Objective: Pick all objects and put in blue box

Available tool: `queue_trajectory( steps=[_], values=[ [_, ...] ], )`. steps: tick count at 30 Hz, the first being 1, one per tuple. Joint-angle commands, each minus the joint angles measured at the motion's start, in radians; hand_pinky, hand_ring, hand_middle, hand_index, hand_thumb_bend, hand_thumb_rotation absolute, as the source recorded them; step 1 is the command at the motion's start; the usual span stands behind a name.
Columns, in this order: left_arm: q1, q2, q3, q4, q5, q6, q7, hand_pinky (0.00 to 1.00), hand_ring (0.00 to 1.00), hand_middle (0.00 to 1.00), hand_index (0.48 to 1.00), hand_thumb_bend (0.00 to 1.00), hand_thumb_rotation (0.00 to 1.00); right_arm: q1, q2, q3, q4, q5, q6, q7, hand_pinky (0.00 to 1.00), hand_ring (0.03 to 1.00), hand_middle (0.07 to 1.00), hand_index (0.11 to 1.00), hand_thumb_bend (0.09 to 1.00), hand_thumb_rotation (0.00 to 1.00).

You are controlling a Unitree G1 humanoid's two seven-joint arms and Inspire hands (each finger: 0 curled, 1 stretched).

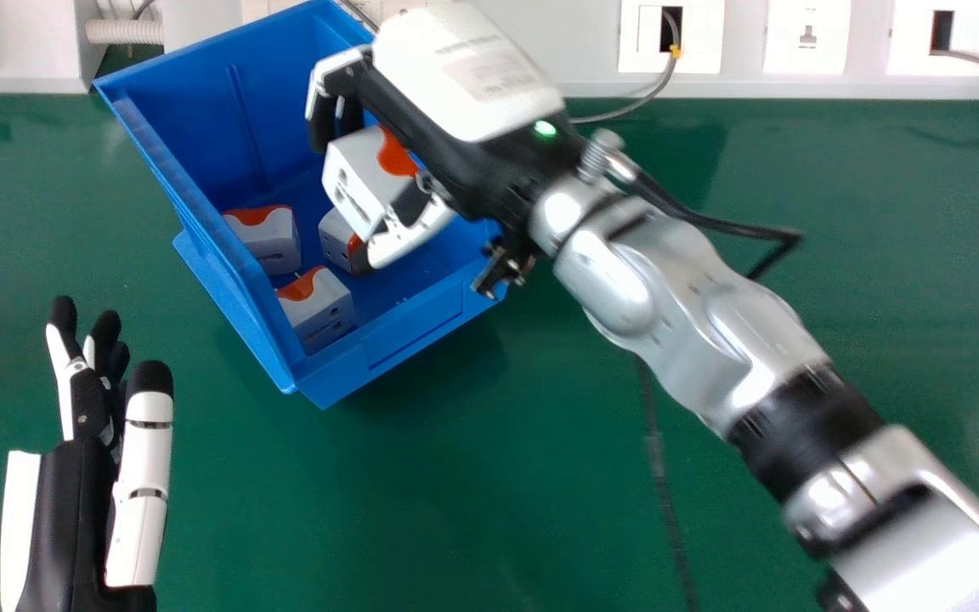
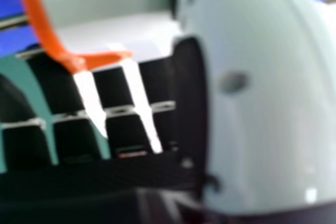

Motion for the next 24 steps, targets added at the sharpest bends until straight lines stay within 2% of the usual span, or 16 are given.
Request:
queue_trajectory(
  steps=[1, 2, 3, 6, 8, 13, 14, 19, 22, 24],
  values=[
    [0.011, -0.005, -0.009, -0.028, -0.016, -0.023, -0.004, 1.00, 1.00, 1.00, 1.000, 0.32, 0.94, -0.120, 0.043, 0.016, 0.079, -0.002, 0.002, -0.038, 0.24, 0.381, 0.505, 0.542, 0.503, 0.00],
    [0.013, -0.004, -0.012, -0.025, -0.025, -0.031, -0.010, 1.00, 1.00, 1.00, 1.000, 0.30, 0.93, -0.147, 0.058, 0.022, 0.125, 0.002, 0.007, -0.048, 0.27, 0.409, 0.506, 0.535, 0.499, 0.00],
    [0.015, -0.004, -0.013, -0.024, -0.026, -0.034, -0.012, 1.00, 1.00, 1.00, 1.000, 0.30, 0.92, -0.173, 0.074, 0.029, 0.169, 0.004, 0.016, -0.055, 0.28, 0.423, 0.505, 0.534, 0.496, 0.00],
    [0.020, -0.006, -0.017, -0.021, -0.014, -0.043, -0.006, 1.00, 1.00, 1.00, 1.000, 0.29, 0.91, -0.233, 0.112, 0.066, 0.272, -0.011, 0.043, -0.084, 0.29, 0.436, 0.545, 0.525, 0.489, 0.00],
    [0.027, -0.009, -0.022, -0.024, -0.008, -0.044, -0.003, 1.00, 1.00, 1.00, 1.000, 0.29, 0.91, -0.247, 0.138, 0.062, 0.306, 0.007, 0.049, -0.092, 0.29, 0.439, 0.554, 0.517, 0.488, 0.00],
    [0.030, -0.013, -0.034, -0.023, -0.002, -0.051, 0.000, 1.00, 1.00, 1.00, 1.000, 0.28, 0.91, -0.275, 0.175, 0.067, 0.344, 0.024, 0.068, -0.085, 0.30, 0.443, 0.549, 0.502, 0.491, 0.00],
    [0.031, -0.015, -0.036, -0.023, -0.006, -0.051, -0.001, 1.00, 1.00, 1.00, 1.000, 0.28, 0.91, -0.278, 0.182, 0.064, 0.347, 0.029, 0.073, -0.087, 0.30, 0.446, 0.552, 0.499, 0.491, 0.00],
    [0.043, -0.033, -0.047, -0.034, -0.007, -0.042, 0.007, 1.00, 1.00, 1.00, 1.000, 0.31, 0.90, -0.289, 0.192, 0.040, 0.361, 0.070, 0.058, -0.046, 0.32, 0.470, 0.590, 0.508, 0.484, 0.00],
    [0.049, -0.040, -0.049, -0.036, -0.001, -0.037, 0.014, 1.00, 1.00, 1.00, 1.000, 0.33, 0.90, -0.283, 0.190, 0.020, 0.362, 0.112, 0.045, -0.011, 0.32, 0.475, 0.581, 0.508, 0.485, 0.00],
    [0.049, -0.040, -0.053, -0.033, 0.005, -0.041, 0.018, 1.00, 1.00, 1.00, 1.000, 0.32, 0.89, -0.276, 0.178, 0.042, 0.358, 0.099, 0.037, -0.016, 0.39, 0.538, 0.639, 0.499, 0.492, 0.09]
  ],
)
